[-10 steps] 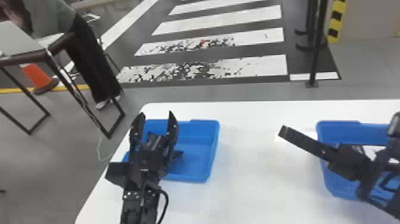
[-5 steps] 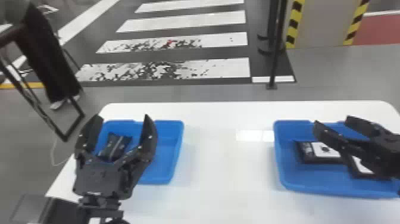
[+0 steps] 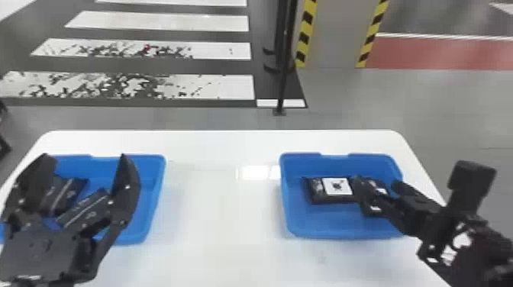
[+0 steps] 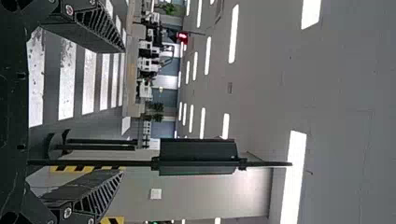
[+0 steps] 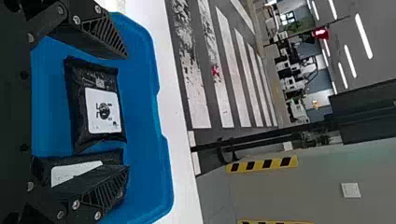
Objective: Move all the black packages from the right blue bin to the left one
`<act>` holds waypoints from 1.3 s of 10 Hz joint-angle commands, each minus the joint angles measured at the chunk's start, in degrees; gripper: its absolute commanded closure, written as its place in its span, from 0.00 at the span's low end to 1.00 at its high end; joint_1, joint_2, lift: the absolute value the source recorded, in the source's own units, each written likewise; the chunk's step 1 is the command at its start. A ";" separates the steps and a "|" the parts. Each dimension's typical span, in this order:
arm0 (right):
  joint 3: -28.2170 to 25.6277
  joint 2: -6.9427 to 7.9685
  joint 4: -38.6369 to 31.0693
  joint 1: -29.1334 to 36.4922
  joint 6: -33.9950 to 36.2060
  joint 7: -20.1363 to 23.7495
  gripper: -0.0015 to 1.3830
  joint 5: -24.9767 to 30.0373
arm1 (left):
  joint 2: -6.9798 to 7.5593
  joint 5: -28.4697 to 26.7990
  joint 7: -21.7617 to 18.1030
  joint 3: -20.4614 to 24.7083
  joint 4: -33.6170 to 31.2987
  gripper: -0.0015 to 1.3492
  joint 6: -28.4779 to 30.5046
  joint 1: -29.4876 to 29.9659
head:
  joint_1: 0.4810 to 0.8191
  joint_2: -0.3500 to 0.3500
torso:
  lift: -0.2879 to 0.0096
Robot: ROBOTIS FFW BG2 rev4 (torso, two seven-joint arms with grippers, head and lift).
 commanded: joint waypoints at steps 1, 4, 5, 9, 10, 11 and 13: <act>0.94 -0.34 7.88 -4.46 -2.25 1.89 0.15 -0.31 | 0.15 0.61 -0.18 -0.35 0.00 0.09 1.09 -0.21 | 0.63 0.41 | 0.52; 5.40 -1.31 14.35 -8.96 -2.39 1.89 0.18 1.06 | 0.33 1.29 -0.44 -0.81 0.00 0.09 0.80 -0.21 | 0.63 0.41 | 0.52; 6.88 -1.66 16.60 -10.79 -2.39 1.89 0.19 1.40 | 0.42 1.52 -0.44 -0.81 0.00 0.09 0.94 -0.35 | 0.63 0.42 | 0.52; 9.05 -2.18 25.17 -16.27 -3.23 2.42 0.19 1.74 | 0.59 1.87 -0.80 -1.04 0.00 0.09 1.37 -0.63 | 0.63 0.45 | 0.52; 9.51 -2.18 26.44 -16.98 -3.38 2.51 0.19 1.74 | 0.59 1.98 -0.88 -1.04 0.14 0.09 1.37 -0.63 | 0.63 0.45 | 0.52; 9.85 -2.27 27.85 -17.82 -3.38 2.68 0.20 1.63 | 0.68 2.09 -0.97 -1.04 0.14 0.09 1.37 -0.63 | 0.63 0.45 | 0.52; 10.42 -2.62 30.24 -19.23 -1.13 3.56 0.25 0.83 | 0.68 2.21 -1.06 -1.04 0.14 0.09 1.37 -0.63 | 0.63 0.45 | 0.52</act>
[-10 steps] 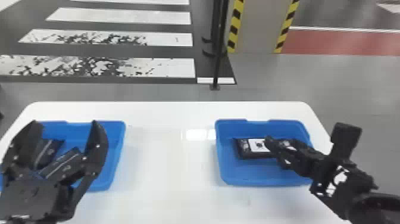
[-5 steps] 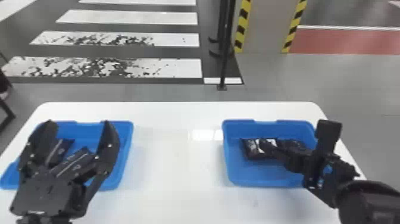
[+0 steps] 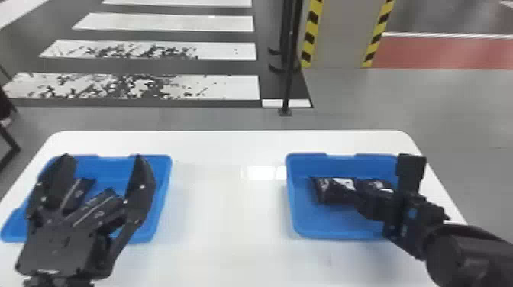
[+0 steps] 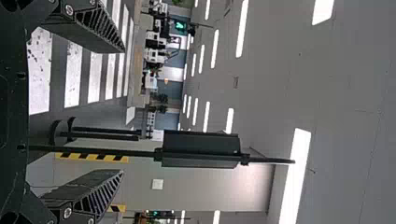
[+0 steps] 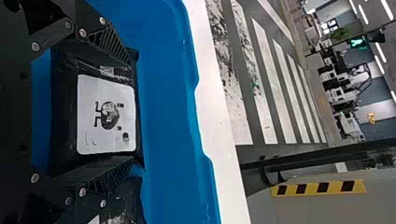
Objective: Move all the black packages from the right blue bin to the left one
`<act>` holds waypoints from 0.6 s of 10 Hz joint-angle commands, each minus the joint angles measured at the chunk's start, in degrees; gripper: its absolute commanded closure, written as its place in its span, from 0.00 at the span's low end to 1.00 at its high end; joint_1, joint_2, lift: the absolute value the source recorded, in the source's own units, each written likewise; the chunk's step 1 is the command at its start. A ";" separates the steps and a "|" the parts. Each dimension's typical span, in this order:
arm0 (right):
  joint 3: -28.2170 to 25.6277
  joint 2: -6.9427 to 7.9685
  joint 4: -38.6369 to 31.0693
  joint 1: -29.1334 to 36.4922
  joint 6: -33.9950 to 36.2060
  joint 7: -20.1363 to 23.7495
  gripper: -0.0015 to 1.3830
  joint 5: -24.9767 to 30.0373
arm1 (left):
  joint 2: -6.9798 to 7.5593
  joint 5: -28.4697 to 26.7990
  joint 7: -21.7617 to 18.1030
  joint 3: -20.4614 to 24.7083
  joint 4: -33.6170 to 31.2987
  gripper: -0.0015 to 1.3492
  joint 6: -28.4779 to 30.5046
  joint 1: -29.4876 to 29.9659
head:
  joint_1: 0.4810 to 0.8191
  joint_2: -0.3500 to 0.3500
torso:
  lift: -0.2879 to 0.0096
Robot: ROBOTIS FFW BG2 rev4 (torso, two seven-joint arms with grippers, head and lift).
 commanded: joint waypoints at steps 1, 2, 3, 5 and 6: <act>0.74 -0.36 1.78 -1.16 1.96 0.69 0.35 -0.81 | 0.00 0.28 0.00 0.11 0.00 0.09 -0.10 0.00 | 0.63 0.46 | 0.52; 1.65 -0.63 2.63 -2.00 3.65 1.13 0.51 -1.61 | 0.00 0.28 -0.09 0.11 0.00 0.09 -0.10 0.00 | 0.63 0.46 | 0.52; 1.99 -0.71 2.63 -2.00 4.35 1.31 0.57 -2.18 | -0.09 0.28 -0.18 0.11 0.14 0.09 -0.24 0.00 | 0.63 0.48 | 0.52; 1.99 -0.71 1.36 -1.72 4.78 1.31 0.84 -4.01 | -0.09 0.50 -0.18 0.22 0.14 0.09 -0.66 0.00 | 0.63 0.49 | 0.52; 1.99 -0.71 0.52 -1.72 6.18 1.22 0.86 -3.43 | -0.09 0.62 -0.18 0.22 0.28 0.09 -0.66 0.00 | 0.63 0.50 | 0.52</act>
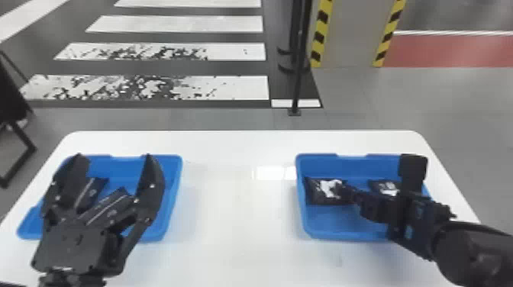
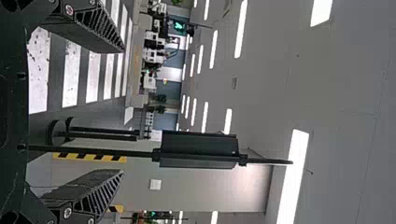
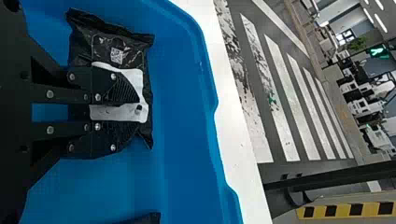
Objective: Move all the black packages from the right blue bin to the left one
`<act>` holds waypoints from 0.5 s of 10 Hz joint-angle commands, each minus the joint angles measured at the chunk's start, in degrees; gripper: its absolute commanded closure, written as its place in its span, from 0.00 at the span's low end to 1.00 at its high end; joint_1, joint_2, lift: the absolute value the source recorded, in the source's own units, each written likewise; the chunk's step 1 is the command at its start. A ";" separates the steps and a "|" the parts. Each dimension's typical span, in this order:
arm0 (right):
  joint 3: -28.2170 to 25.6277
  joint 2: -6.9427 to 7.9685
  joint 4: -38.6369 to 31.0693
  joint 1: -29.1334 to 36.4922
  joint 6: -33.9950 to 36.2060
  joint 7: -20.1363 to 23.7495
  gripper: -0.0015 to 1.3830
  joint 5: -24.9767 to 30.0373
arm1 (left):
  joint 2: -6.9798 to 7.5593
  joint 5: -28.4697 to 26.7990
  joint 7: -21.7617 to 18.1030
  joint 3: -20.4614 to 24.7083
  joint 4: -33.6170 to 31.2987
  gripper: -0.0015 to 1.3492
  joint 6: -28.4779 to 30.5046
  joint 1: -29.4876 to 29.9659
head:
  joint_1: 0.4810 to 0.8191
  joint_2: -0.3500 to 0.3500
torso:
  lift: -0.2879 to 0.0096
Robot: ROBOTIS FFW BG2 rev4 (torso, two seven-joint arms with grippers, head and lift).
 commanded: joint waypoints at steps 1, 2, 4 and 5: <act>-0.01 -0.01 -0.35 0.15 0.63 -0.01 0.87 -0.60 | -0.09 0.12 0.00 0.11 0.06 0.09 -0.17 0.14 | 0.63 0.51 | 0.52; -0.12 -0.01 -0.21 0.72 -0.92 -0.01 0.87 -1.29 | -0.09 0.23 0.00 0.11 0.06 0.09 -0.31 0.14 | 0.63 0.52 | 0.52; -2.06 0.26 -5.83 5.08 -2.47 0.08 0.87 -5.51 | -0.09 0.35 0.00 0.11 0.34 0.09 -1.58 0.00 | 0.63 0.52 | 0.52; -5.03 0.78 -11.04 9.01 -2.47 0.08 0.87 -6.77 | -0.17 0.46 0.09 0.11 0.34 0.09 -2.14 0.00 | 0.63 0.53 | 0.52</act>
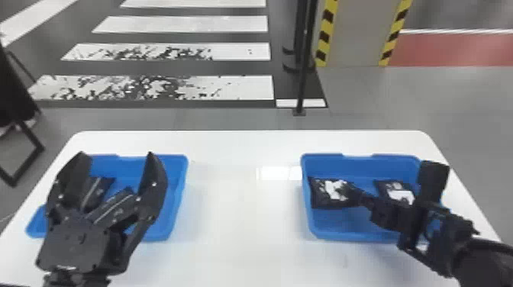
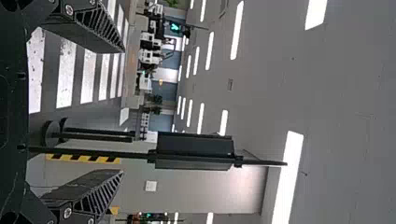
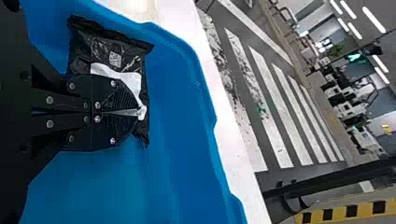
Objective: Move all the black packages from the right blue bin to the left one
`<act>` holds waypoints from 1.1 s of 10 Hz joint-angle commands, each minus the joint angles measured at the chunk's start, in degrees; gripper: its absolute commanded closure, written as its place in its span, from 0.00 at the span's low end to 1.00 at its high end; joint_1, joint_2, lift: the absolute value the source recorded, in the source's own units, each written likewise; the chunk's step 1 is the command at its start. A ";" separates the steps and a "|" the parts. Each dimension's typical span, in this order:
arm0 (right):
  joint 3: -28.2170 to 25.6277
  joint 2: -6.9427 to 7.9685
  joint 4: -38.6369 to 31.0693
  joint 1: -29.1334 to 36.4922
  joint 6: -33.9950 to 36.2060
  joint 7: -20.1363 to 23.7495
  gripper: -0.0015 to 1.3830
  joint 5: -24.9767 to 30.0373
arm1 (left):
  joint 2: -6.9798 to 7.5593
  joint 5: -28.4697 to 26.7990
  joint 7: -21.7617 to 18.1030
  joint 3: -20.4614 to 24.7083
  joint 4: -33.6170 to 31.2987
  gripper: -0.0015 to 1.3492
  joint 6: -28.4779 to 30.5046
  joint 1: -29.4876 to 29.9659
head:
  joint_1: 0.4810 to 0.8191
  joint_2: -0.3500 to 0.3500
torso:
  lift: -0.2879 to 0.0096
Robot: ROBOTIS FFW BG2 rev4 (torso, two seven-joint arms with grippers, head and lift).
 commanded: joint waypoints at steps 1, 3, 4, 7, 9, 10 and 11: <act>-3.87 0.57 -7.18 5.23 -0.08 0.09 0.87 -3.21 | -0.07 0.52 0.04 0.11 0.02 0.09 -0.79 0.00 | 0.63 0.53 | 0.52; -5.13 0.57 -11.68 7.20 -1.20 1.59 0.87 -9.04 | 0.02 0.63 0.04 -0.23 0.02 0.09 -1.21 0.00 | 0.63 0.52 | 0.52; -5.01 0.66 -13.23 7.20 -1.48 2.82 0.87 -12.01 | 0.11 1.32 0.04 -0.69 0.02 0.09 -1.21 -0.28 | 0.63 0.52 | 0.52; 1.50 -0.22 -15.19 5.23 -4.02 5.72 0.87 -23.43 | 1.25 7.49 -0.40 -4.00 0.02 0.09 -0.93 -1.13 | 0.63 0.60 | 0.52; 6.64 -1.10 -14.77 2.98 -5.28 6.51 0.87 -28.00 | 2.22 11.14 -2.87 -6.52 0.02 0.09 2.87 -2.67 | 0.63 0.67 | 0.52; 9.27 -1.54 -13.93 2.00 -5.70 6.68 0.87 -29.83 | 2.65 12.17 -3.92 -7.54 0.02 0.09 4.70 -3.23 | 0.63 0.69 | 0.52; 11.67 -1.80 -13.08 1.15 -5.98 6.68 0.87 -31.09 | 3.27 12.74 -4.18 -9.03 0.02 0.09 5.40 -3.66 | 0.63 0.70 | 0.52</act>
